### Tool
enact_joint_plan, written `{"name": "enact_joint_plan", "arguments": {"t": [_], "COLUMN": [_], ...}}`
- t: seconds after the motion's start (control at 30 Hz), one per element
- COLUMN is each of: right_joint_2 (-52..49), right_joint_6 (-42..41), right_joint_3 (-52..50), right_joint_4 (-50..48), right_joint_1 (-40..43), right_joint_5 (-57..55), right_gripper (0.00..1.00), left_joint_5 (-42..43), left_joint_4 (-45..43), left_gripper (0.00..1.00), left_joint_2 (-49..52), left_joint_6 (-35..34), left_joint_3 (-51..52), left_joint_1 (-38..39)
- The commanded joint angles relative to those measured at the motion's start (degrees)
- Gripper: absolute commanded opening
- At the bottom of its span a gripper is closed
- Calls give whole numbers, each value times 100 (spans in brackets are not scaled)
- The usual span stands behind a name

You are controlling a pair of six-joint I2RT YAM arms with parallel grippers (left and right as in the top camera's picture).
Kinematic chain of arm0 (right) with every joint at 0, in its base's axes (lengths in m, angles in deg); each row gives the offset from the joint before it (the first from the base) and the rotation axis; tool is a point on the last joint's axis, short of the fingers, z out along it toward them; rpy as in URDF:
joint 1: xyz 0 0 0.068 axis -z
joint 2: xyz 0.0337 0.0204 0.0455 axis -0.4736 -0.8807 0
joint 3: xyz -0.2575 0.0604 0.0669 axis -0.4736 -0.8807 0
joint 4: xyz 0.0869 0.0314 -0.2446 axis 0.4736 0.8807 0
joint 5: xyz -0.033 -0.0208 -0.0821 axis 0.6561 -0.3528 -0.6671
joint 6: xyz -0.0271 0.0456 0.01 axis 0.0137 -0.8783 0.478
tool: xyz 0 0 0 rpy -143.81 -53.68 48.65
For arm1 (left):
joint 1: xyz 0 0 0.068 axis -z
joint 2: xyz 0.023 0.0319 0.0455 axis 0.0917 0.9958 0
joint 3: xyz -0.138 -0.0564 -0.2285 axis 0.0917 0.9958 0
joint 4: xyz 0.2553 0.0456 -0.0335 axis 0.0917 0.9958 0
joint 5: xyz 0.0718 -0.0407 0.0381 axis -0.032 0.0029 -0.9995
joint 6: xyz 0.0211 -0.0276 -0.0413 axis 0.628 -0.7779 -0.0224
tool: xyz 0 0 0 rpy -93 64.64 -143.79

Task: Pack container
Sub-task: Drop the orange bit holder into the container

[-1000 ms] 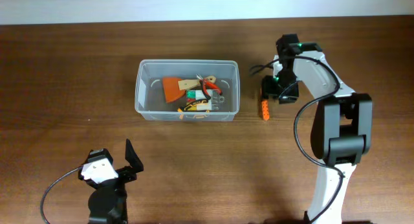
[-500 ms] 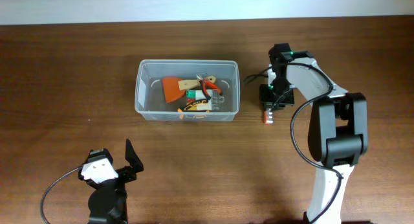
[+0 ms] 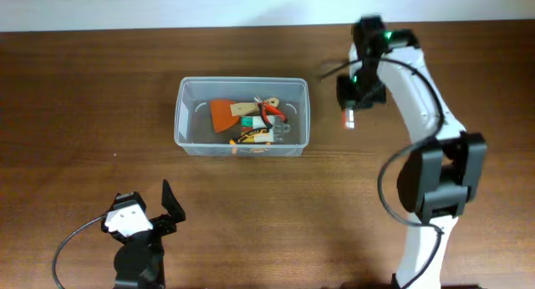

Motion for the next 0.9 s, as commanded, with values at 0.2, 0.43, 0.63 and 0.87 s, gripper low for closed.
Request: {"name": "enact_joint_plan", "arguments": {"t": [0.2,0.43,0.63,0.87], "right_joint_2": [387,-306,-933,-1209], "right_joint_6": [1049,2885,5578,6164], "right_joint_3": [881,874,874,874], "right_joint_4": [-514,-1198,-1187,-1399], "right_joint_1": [-1447,-2341,-2393,-2302], "right_joint_5": [-24,-415,-433,-348], "right_gripper": [4,4,4,49], "left_joint_5": [-20,-22,-22,-22], "left_joint_4": [4,4,4,4], "left_gripper": [99,99,99,99], "left_joint_2": [-26,-26,-26,-26], "left_joint_6": [50,50,50,50], "left_joint_3": [22,22,22,22], "left_joint_1": [24,24,24,24]}}
